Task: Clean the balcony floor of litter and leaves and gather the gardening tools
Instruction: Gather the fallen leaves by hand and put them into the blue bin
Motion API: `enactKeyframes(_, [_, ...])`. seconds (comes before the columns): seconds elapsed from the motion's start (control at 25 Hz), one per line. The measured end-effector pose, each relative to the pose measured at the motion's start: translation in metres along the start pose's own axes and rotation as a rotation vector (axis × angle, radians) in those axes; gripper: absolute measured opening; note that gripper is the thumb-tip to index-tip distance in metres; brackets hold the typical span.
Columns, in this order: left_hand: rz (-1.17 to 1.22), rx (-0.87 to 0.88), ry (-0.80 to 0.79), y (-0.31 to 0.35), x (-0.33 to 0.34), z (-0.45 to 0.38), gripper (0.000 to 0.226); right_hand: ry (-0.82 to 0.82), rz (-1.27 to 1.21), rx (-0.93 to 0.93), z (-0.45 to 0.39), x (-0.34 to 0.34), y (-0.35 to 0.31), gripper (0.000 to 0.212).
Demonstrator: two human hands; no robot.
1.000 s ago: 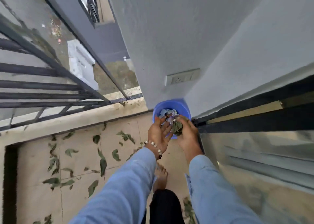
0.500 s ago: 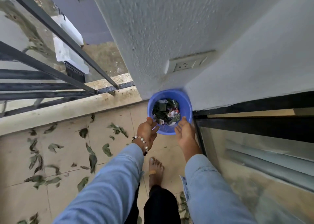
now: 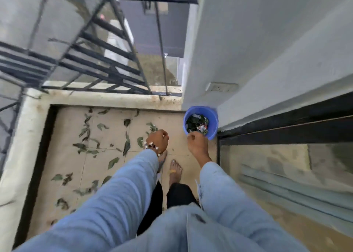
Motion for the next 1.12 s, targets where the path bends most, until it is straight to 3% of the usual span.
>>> enactKeyframes(0.16, [-0.132, -0.079, 0.085, -0.058, -0.024, 0.071, 0.035, -0.137, 0.388, -0.260, 0.044, 0.023, -0.043, 0.023])
enactKeyframes(0.32, [-0.112, -0.240, 0.167, -0.129, -0.030, 0.132, 0.038, -0.302, 0.689, -0.532, 0.089, 0.071, -0.092, 0.024])
enactKeyframes(0.6, [0.232, -0.614, 0.409, -0.281, -0.005, 0.277, 0.040, -0.583, 1.028, -0.960, 0.223, 0.197, -0.128, 0.032])
enactKeyframes(0.88, [0.541, -0.951, 0.561, -0.396, 0.122, 0.466, 0.041, -0.850, 1.154, -1.269, 0.420, 0.300, -0.054, 0.035])
enactKeyframes(1.12, [0.765, -1.240, 0.616, -0.434, 0.252, 0.613, 0.038, -1.082, 1.319, -1.586, 0.581, 0.357, 0.051, 0.041])
Point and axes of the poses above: each hand's wrist, its own z-axis away from the middle knuckle, its own x-axis out of the palm, y = z × x, the point moved 7 cm from there along -z, towards the middle knuckle, and after that the axes turned 1 degree about y, right-handed, at the moved point
